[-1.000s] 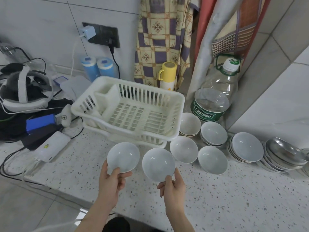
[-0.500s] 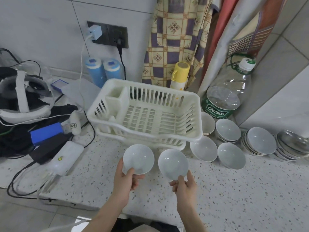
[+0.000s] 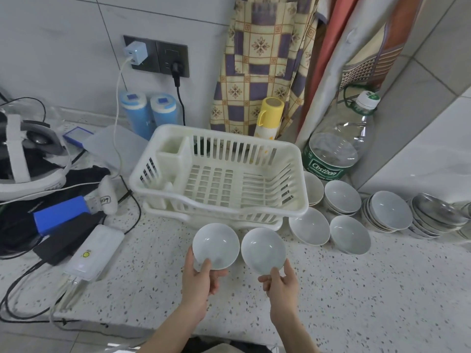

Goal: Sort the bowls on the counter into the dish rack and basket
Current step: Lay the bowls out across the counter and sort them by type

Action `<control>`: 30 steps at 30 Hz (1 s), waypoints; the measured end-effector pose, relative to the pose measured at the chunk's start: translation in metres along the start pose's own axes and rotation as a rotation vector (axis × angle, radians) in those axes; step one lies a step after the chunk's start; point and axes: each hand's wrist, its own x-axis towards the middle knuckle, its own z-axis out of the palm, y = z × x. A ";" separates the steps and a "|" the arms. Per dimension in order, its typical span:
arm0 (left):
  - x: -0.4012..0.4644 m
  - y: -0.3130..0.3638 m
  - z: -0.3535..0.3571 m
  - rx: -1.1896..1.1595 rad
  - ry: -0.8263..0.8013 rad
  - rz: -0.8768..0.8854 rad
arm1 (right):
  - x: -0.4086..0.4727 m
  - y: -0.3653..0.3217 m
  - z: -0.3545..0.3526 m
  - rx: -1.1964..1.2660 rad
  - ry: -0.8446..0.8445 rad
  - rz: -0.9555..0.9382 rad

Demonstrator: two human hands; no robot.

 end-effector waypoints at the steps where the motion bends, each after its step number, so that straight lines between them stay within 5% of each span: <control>1: 0.001 -0.001 0.000 0.005 -0.008 0.003 | 0.000 0.000 0.000 -0.008 -0.005 -0.005; 18: 0.004 0.004 -0.004 -0.033 -0.195 -0.061 | -0.006 -0.002 -0.003 0.012 -0.047 0.051; 30: 0.001 0.010 -0.006 0.020 -0.158 -0.089 | -0.005 0.000 0.000 0.040 -0.072 0.093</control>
